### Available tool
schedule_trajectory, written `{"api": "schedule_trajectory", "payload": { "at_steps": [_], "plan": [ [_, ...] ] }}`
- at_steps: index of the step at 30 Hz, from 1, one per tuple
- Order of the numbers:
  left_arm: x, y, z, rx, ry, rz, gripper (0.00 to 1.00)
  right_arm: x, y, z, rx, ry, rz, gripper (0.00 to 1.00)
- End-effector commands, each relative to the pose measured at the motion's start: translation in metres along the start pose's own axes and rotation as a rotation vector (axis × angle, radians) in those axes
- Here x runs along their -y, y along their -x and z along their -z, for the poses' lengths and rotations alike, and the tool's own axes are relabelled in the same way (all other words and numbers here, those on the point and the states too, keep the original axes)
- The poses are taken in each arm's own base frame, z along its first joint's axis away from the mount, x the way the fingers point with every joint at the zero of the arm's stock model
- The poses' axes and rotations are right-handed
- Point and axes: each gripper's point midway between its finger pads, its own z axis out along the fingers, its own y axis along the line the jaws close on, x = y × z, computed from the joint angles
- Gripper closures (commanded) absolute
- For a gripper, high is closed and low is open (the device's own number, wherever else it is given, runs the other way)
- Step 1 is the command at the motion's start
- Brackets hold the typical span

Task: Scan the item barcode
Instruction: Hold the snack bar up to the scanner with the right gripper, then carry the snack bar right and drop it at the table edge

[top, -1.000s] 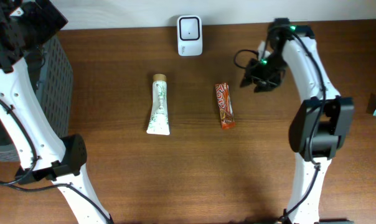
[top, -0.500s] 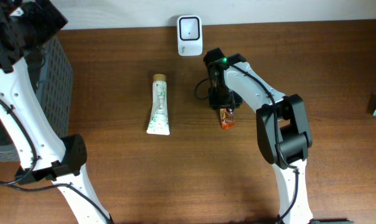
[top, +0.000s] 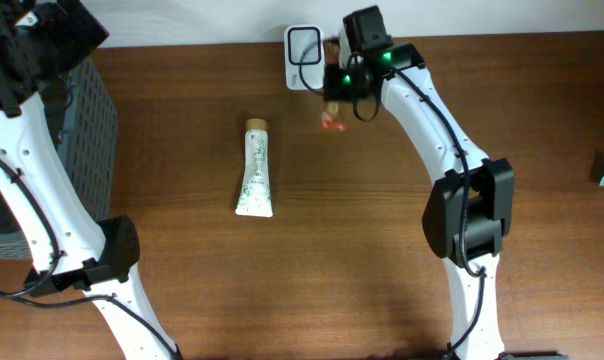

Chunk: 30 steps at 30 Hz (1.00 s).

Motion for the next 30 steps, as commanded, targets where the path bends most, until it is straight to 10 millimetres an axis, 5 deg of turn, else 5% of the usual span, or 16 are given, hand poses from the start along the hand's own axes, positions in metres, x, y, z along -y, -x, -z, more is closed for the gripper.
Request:
{"api": "schedule_trajectory", "payload": {
  "at_steps": [1, 6, 8, 11, 14, 16, 18, 22, 27, 30],
  "plan": [
    [-0.001, 0.004, 0.011, 0.021, -0.008, -0.011, 0.01, -0.034, 0.033, -0.01, 0.157, 0.087, 0.071, 0.96],
    [-0.001, 0.004, 0.011, 0.021, -0.008, -0.011, 0.01, -0.021, 0.047, -0.048, 0.266, 0.056, 0.034, 0.96],
    [-0.001, 0.004, 0.011, 0.021, -0.008, -0.011, 0.01, -0.008, 0.054, -0.042, 0.287, 0.015, 0.019, 0.96],
    [-0.001, 0.004, 0.011, 0.021, -0.009, -0.011, 0.01, 0.035, 0.077, 0.002, 0.318, -0.096, -0.037, 0.96],
    [-0.001, 0.004, 0.011, 0.021, -0.008, -0.011, 0.01, 0.144, 0.076, 0.074, 0.301, -0.446, -0.18, 0.96],
    [-0.001, 0.004, 0.011, 0.021, -0.008, -0.011, 0.01, 0.214, 0.049, 0.112, 0.227, -0.662, -0.286, 0.96],
    [-0.001, 0.004, 0.011, 0.021, -0.009, -0.011, 0.01, 0.294, -0.002, 0.159, 0.093, -0.906, -0.422, 0.96],
    [-0.001, 0.004, 0.011, 0.021, -0.008, -0.011, 0.01, 0.397, -0.084, 0.241, -0.101, -1.102, -0.648, 0.96],
    [-0.001, 0.004, 0.011, 0.021, -0.009, -0.011, 0.01, 0.451, -0.171, 0.316, -0.134, -1.219, -1.102, 0.96],
    [-0.001, 0.004, 0.011, 0.021, -0.008, -0.011, 0.01, 0.475, -0.204, 0.331, -0.127, -1.143, -1.264, 0.96]
  ]
}}
